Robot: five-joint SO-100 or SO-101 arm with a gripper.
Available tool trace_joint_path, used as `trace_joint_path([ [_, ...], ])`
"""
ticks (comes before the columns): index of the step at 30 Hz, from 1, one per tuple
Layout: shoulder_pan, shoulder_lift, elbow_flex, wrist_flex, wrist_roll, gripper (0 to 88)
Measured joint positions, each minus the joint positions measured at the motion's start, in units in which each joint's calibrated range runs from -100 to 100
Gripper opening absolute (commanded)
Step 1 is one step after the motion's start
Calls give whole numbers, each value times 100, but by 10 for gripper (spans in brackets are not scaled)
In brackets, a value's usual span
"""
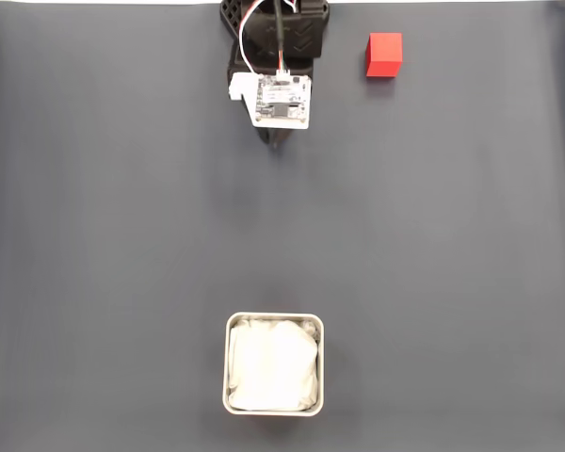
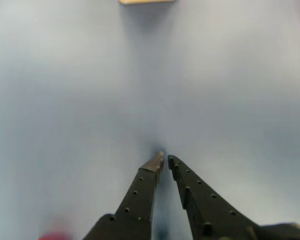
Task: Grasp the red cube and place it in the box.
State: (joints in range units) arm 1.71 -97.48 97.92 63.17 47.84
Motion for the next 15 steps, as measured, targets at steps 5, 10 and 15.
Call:
trace_joint_path([
  [5, -119, 773, -1175, -1018, -39, 0],
  [10, -193, 1763, -3119, -1138, -39, 0],
  [15, -193, 2614, -4837, -851, -20, 0],
])
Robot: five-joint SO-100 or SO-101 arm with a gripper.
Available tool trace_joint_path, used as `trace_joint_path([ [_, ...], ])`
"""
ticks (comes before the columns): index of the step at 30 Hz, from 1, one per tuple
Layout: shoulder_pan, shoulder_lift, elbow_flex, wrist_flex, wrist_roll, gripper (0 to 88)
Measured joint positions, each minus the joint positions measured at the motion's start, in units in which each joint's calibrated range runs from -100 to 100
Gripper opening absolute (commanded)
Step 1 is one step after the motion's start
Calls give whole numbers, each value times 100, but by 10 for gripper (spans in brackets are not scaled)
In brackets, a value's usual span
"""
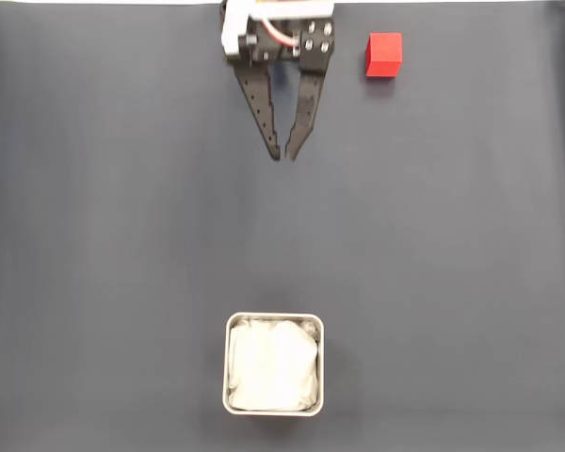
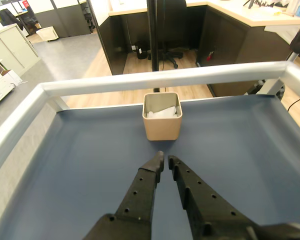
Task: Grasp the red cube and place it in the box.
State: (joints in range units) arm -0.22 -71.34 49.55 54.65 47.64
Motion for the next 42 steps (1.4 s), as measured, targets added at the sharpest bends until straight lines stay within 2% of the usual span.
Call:
trace_joint_path([
  [6, 7, 886, -1501, 644, 63, 0],
  [12, 141, 1416, -2125, 883, 225, 2],
  [33, 185, 2284, -2948, 1265, 391, 4],
  [42, -156, 2353, -2957, 1265, 444, 0],
])
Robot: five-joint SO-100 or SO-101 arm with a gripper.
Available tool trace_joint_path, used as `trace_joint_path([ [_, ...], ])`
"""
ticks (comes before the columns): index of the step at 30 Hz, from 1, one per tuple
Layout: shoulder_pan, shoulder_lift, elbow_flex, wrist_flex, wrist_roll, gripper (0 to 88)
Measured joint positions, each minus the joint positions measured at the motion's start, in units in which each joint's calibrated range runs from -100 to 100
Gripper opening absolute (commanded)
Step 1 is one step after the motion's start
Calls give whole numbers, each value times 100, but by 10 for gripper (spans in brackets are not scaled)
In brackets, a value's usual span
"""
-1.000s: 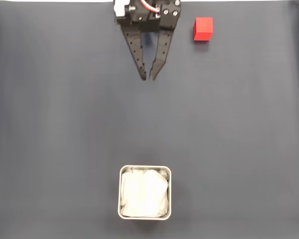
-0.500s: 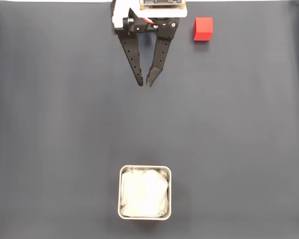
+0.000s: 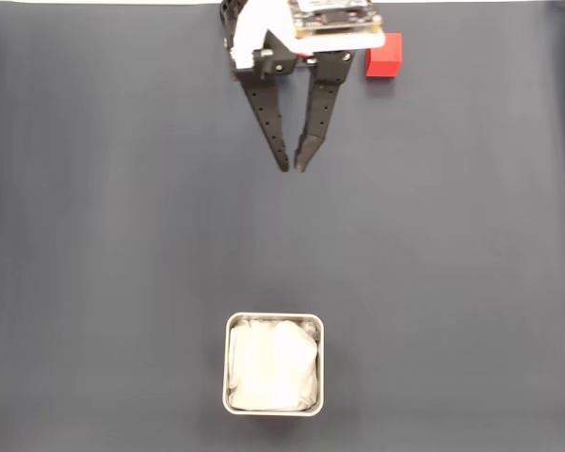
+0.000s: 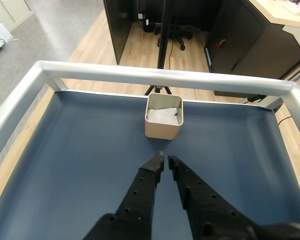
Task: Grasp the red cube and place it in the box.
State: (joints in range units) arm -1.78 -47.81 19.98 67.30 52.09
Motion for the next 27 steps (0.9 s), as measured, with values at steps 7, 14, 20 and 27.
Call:
trace_joint_path([
  [7, -364, 0, 0, 16, 5, 0],
  [14, -809, 0, 0, 48, 5, 0],
  [20, -1209, -35, 99, 127, 5, 0],
  [27, -1654, -191, 316, 167, 5, 0],
])
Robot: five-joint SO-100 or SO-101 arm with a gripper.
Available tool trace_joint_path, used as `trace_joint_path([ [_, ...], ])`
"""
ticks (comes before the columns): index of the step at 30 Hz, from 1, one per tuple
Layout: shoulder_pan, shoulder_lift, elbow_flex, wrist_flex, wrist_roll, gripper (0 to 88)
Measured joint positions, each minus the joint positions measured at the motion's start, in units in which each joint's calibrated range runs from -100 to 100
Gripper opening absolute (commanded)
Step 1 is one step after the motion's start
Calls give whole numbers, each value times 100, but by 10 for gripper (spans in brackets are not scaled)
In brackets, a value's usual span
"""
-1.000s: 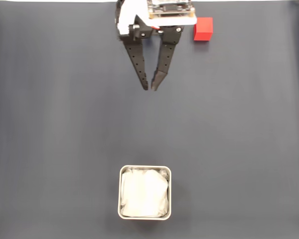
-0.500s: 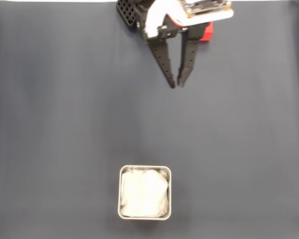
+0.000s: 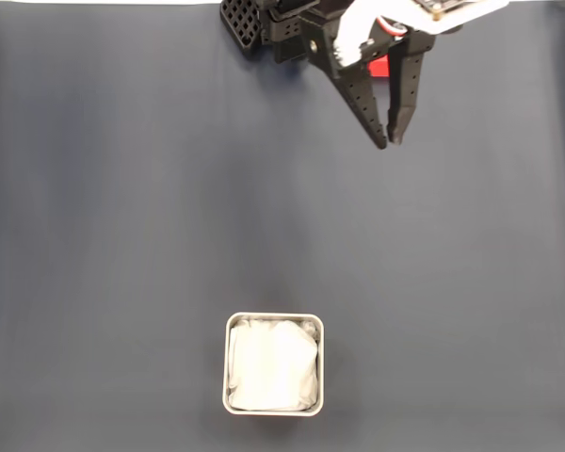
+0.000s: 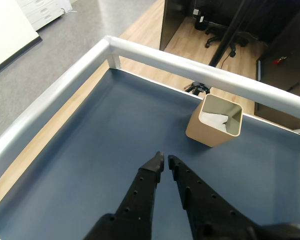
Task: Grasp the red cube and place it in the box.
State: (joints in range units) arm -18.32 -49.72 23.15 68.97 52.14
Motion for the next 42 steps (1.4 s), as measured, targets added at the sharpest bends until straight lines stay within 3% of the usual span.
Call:
trace_joint_path([
  [42, -2804, -938, 1085, 414, 63, 0],
])
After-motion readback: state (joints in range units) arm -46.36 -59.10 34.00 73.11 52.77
